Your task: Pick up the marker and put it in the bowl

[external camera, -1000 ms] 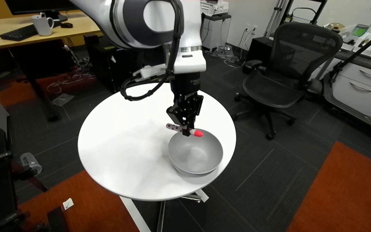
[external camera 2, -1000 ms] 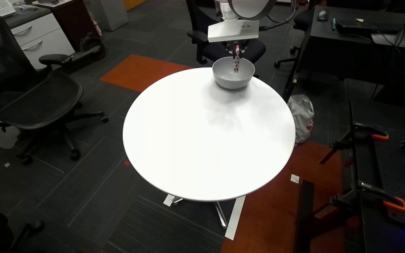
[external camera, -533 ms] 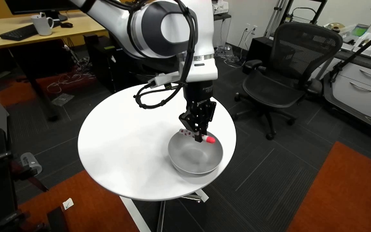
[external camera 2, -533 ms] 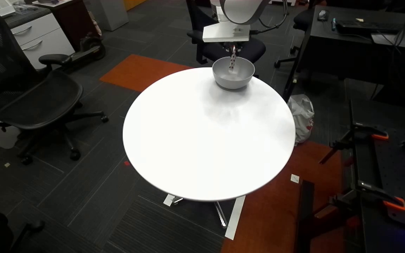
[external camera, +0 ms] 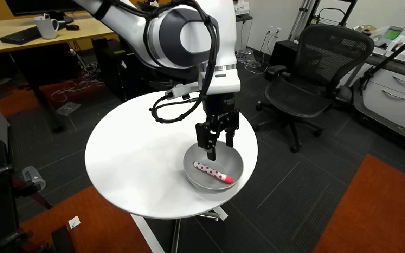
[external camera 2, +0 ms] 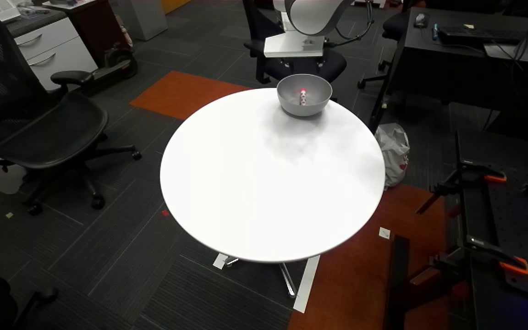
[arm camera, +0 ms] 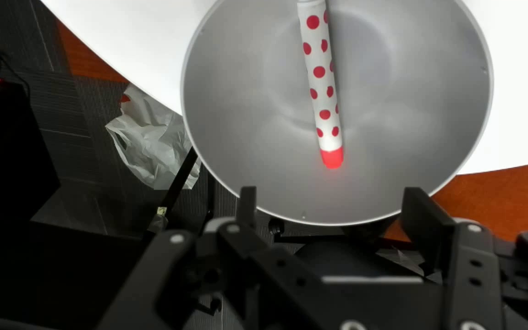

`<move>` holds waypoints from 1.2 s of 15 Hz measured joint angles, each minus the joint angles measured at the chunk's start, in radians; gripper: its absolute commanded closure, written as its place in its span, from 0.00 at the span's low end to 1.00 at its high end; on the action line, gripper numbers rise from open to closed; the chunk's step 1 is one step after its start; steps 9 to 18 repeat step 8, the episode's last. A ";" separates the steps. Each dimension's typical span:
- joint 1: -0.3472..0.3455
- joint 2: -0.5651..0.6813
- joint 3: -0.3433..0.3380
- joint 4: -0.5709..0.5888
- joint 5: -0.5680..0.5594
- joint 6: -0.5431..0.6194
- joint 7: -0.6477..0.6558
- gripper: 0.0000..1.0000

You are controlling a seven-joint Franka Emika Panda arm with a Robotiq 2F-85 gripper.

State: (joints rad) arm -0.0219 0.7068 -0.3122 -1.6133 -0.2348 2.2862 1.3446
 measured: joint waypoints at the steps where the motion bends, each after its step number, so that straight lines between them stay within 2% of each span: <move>1: 0.000 0.000 0.000 0.000 0.000 0.000 0.000 0.00; 18: 0.001 0.002 0.000 0.000 0.000 0.000 0.006 0.00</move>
